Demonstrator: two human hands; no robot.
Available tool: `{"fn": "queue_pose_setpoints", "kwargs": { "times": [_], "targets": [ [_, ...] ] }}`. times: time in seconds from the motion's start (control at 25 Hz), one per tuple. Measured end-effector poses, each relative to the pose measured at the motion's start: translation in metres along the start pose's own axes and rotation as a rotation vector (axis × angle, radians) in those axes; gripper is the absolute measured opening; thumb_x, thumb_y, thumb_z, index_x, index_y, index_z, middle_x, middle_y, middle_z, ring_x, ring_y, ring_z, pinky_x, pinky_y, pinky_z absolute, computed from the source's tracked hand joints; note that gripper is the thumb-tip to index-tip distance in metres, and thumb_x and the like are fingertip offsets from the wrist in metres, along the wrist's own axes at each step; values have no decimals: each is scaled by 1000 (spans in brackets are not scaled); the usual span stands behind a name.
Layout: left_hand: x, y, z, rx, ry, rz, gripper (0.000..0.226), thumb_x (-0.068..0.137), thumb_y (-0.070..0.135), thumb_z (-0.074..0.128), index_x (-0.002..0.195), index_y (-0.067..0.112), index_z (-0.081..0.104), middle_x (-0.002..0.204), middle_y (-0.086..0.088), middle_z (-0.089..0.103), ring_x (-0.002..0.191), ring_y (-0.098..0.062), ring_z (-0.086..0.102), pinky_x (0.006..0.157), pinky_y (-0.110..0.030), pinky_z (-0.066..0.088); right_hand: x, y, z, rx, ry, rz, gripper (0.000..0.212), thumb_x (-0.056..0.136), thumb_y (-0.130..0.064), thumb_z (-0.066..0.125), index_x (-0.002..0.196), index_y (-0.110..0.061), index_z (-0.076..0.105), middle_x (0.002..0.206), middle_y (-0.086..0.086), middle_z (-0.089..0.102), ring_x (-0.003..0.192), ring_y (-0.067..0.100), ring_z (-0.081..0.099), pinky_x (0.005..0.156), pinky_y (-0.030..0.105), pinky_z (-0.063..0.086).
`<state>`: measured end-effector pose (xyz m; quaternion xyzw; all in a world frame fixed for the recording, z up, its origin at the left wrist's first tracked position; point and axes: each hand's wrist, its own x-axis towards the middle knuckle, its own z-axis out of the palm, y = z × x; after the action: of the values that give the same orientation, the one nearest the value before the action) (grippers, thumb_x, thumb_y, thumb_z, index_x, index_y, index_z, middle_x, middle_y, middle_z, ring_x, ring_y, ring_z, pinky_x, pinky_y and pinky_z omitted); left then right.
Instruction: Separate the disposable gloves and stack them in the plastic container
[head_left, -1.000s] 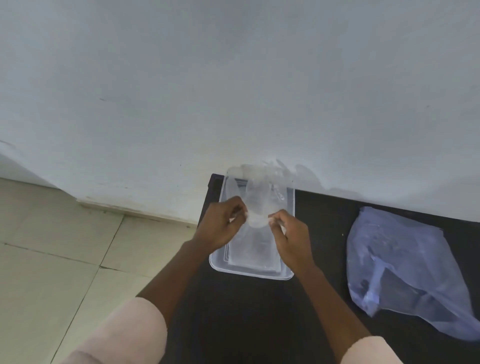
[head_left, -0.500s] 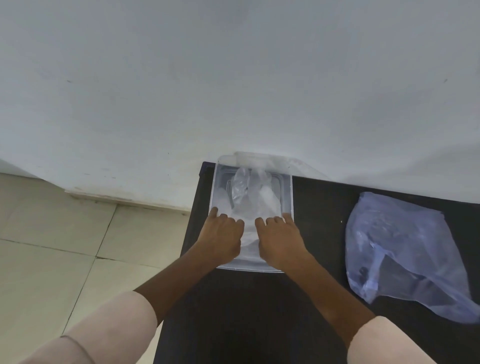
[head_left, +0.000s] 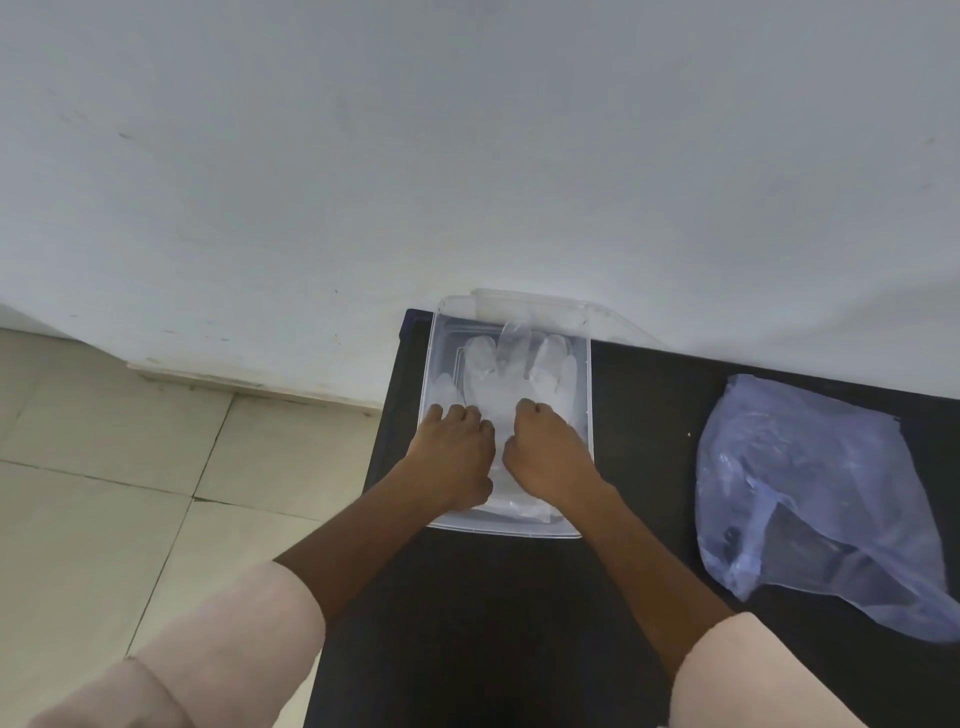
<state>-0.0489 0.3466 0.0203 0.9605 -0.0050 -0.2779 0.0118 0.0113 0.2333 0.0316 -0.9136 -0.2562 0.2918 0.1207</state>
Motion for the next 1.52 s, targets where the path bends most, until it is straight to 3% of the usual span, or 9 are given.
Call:
{"fn": "queue_pose_setpoints", "kwargs": {
  "times": [0.2,0.4,0.52,0.68,0.88,1.08,1.2,1.32,1.52],
  "targets": [
    [8,2,11,97,-84,-34,70,92,46,50,146,5,32,152,-16,36,138,-32,36,115,-49,20,14,1,4,221,-1,236,40,94,-16,46,129,1,39,127,20,51,107,32,58,81,34,45],
    [10,3,9,43,-26,-27,71,91,47,50,149,12,28,158,-16,25,143,-34,26,116,-53,16,29,-9,-3,90,232,-2,41,95,-16,49,136,-11,42,134,12,52,115,27,57,92,34,48],
    [12,5,13,-4,-35,-26,75,91,45,52,151,16,20,160,-15,18,144,-34,24,116,-55,13,61,-15,-6,119,194,-110,37,95,-11,48,132,-13,47,132,9,56,113,26,59,90,31,47],
    [17,5,18,-46,-15,-22,76,90,43,54,152,14,20,160,-14,20,143,-34,26,116,-55,13,92,-15,2,-53,86,-157,36,95,-14,42,131,-13,45,130,9,57,105,29,61,79,38,48],
    [22,1,21,-41,-7,-21,75,89,44,55,150,13,25,159,-14,23,141,-33,30,116,-55,15,103,-14,2,-153,43,-232,41,93,-14,45,135,-15,43,137,6,54,112,29,59,87,43,52],
    [21,0,17,-72,8,-37,68,88,45,56,145,14,35,154,-14,31,139,-33,33,116,-54,16,82,-2,-11,118,269,-201,35,95,-10,49,129,-16,54,134,4,59,117,22,59,93,32,46],
    [16,4,8,-110,107,-43,56,89,37,55,139,14,42,146,-12,42,132,-32,40,112,-50,28,57,10,-15,440,328,-8,25,94,-10,51,118,-11,59,124,7,64,111,23,62,98,31,46],
    [11,4,1,-427,307,-95,45,90,15,54,135,13,50,138,-11,51,123,-29,51,101,-41,43,36,16,0,693,154,239,22,90,-8,47,108,-9,59,110,12,67,98,28,66,91,45,54],
    [4,2,-7,-1209,355,-276,35,92,11,59,126,18,57,123,-1,61,103,-14,59,90,-28,48,17,18,12,323,-158,158,15,91,-12,48,97,-5,60,102,16,68,86,27,64,75,35,52]
  ]
}}
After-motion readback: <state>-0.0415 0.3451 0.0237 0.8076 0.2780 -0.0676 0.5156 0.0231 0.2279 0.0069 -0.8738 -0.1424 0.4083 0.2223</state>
